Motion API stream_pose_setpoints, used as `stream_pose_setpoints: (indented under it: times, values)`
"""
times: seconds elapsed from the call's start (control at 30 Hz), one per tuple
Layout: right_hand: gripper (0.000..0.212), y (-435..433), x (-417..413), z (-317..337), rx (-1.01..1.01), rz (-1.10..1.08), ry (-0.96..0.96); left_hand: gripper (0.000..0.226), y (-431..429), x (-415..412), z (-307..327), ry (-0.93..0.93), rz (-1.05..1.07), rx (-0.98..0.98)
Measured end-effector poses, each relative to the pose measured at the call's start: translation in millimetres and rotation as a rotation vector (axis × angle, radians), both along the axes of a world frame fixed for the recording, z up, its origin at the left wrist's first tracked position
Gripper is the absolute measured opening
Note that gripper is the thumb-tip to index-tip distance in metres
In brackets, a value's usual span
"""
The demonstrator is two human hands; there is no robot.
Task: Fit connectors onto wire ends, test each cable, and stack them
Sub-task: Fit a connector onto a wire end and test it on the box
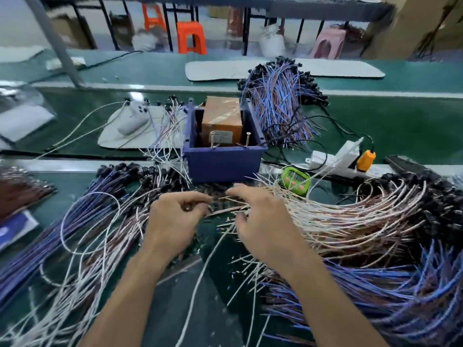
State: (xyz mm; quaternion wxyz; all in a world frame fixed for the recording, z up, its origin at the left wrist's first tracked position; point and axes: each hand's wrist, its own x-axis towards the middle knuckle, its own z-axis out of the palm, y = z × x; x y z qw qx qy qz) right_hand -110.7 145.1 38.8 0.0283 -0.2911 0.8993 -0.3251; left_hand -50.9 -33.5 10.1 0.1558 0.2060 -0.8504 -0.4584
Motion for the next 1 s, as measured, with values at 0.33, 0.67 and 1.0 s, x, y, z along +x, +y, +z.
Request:
stream_pose_setpoints:
  times: [0.33, 0.67, 1.0]
  values:
    - [0.036, -110.8, 10.1, -20.6, 0.125, 0.123, -0.238, 0.030, -67.1, 49.2, -12.4, -0.024, 0.442, -0.093]
    - [0.031, -169.0, -8.5, -21.3, 0.146, 0.080, -0.084, 0.058, -86.4, 62.8, -26.8, -0.204, 0.447, -0.323]
    - [0.035, -252.8, -26.3, -13.2, 0.553, 0.472, 0.201, 0.031, -91.7, 64.6, -33.5, -0.049, 0.340, -0.273]
